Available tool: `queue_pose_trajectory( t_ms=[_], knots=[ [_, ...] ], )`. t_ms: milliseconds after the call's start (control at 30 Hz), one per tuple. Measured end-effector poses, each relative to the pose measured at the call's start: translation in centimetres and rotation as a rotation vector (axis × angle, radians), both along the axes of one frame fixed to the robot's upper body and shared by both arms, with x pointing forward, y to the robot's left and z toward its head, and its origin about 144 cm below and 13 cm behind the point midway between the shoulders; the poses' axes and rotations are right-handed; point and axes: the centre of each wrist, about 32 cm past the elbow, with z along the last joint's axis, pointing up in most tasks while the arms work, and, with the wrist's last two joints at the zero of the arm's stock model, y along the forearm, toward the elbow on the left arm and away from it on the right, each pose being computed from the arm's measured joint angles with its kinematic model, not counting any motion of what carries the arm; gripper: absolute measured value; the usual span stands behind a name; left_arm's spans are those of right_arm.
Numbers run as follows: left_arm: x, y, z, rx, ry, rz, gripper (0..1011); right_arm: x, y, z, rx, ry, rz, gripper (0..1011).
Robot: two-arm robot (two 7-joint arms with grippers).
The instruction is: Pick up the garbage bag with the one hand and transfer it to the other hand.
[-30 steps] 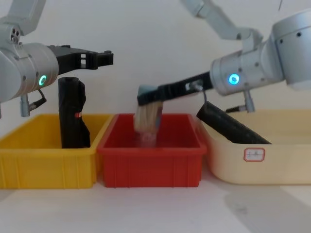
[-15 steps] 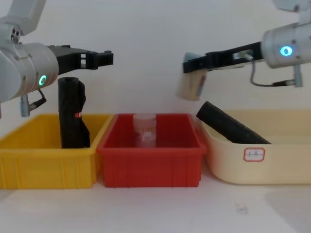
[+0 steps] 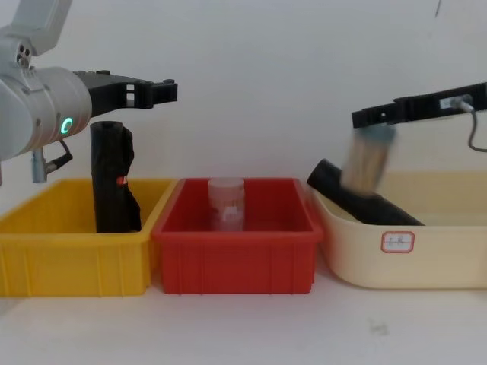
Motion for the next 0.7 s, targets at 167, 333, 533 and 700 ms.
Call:
queue_pose_trajectory(
  t_ms=[167, 333, 533, 700],
  knots=[
    [0.0, 0.0, 0.0, 0.0, 0.0, 0.0, 1000, -0.4, -1.1, -0.5, -0.001, -0.011, -0.019, 870],
    [0.0, 0.0, 0.0, 0.0, 0.0, 0.0, 1000, -0.9, -1.9, -0.7, 0.011, -0.033, -0.039, 998],
    [0.0, 0.0, 0.0, 0.0, 0.0, 0.0, 1000, -1.5, -2.4, -0.7, 0.038, -0.07, -0.06, 1001],
    [0.0, 0.0, 0.0, 0.0, 0.0, 0.0, 1000, -2.4, -2.3, -1.2, 0.075, -0.109, -0.077, 1001]
  ],
)
